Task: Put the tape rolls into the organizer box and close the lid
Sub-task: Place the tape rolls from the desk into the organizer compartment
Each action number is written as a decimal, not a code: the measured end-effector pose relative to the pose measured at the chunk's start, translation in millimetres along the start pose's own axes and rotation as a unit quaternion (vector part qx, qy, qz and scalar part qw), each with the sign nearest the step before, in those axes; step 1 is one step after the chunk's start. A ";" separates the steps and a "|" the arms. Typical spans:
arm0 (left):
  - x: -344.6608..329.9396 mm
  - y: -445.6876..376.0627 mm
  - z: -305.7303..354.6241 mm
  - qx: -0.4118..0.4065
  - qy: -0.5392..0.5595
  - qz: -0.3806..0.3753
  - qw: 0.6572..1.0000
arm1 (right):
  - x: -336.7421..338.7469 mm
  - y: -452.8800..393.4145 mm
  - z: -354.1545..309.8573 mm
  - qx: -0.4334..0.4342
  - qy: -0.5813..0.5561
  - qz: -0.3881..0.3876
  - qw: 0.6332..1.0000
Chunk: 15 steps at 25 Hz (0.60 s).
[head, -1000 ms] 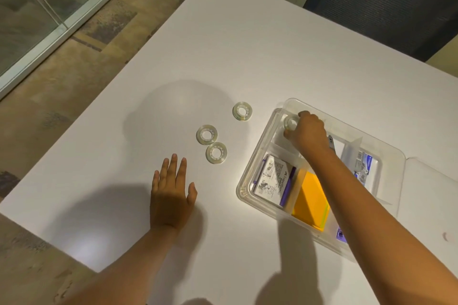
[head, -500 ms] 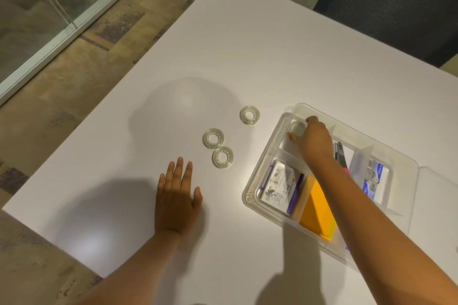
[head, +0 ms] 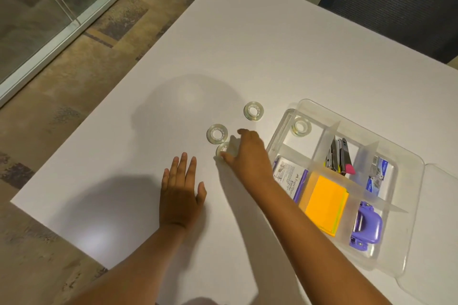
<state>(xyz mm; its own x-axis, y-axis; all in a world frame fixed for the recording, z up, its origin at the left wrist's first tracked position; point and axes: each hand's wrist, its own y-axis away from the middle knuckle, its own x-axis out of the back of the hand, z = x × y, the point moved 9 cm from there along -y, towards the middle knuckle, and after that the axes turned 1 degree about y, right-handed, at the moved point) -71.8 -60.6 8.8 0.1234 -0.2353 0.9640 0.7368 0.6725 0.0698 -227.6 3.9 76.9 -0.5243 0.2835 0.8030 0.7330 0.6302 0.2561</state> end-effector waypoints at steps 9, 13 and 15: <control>-1.7 -1.4 -0.4 -0.002 -0.006 -0.009 1.000 | -34.1 -3.9 3.2 -0.010 0.115 -0.003 0.993; -0.9 -2.3 0.4 -0.005 -0.004 -0.008 1.000 | -14.0 9.7 -2.4 0.008 0.014 -0.001 1.000; -0.6 -1.9 0.4 -0.005 0.002 -0.006 1.000 | 4.2 14.2 -3.6 0.028 -0.020 0.030 0.999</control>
<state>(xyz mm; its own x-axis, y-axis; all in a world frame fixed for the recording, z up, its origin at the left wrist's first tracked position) -73.5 -61.5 8.2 0.1173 -0.2454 0.9623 0.7442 0.6633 0.0784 -217.8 11.4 85.8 -0.4979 0.3489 0.7940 0.7383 0.6509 0.1769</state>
